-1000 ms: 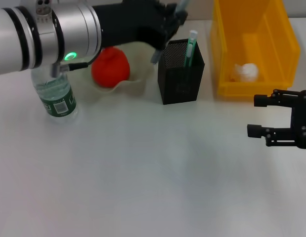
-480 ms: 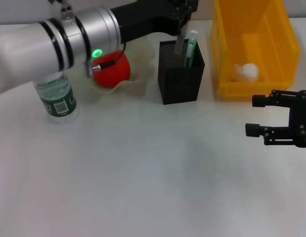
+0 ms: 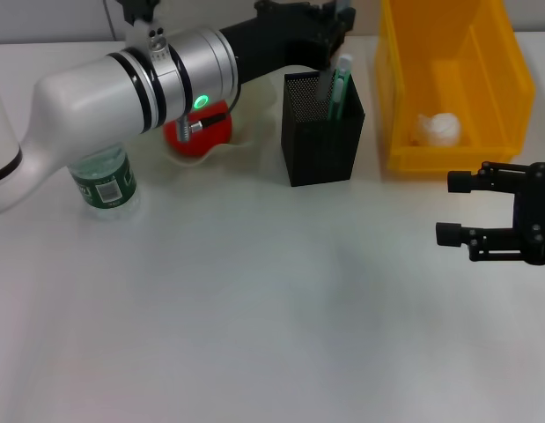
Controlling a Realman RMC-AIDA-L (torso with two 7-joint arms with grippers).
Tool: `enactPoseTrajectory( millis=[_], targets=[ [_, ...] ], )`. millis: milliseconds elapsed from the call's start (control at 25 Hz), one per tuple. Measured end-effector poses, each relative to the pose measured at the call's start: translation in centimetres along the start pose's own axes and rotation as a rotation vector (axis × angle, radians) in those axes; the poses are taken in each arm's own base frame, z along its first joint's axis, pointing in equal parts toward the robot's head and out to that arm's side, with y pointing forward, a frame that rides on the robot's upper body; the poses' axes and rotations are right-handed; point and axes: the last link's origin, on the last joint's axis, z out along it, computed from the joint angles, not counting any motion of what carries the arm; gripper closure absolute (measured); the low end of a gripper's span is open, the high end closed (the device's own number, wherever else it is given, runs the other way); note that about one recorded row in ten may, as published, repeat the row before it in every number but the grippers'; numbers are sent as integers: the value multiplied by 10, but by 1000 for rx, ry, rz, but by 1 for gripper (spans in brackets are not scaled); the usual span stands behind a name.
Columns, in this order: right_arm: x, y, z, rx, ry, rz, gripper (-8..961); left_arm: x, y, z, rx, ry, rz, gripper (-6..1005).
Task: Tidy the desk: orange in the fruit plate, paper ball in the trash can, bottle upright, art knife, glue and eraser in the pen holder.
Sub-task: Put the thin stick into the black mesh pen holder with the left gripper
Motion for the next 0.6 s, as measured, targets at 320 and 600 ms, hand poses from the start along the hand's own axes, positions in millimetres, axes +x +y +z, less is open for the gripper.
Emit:
enactPoseTrajectory(
  millis=[320,600],
  targets=[
    [2,1,1,-3,-5,14,174,-14,-6,-2,26,1,9,848],
    [2,1,1,-4,-4,15,174,-23,-4,-3,23,-22,4,742]
  ],
)
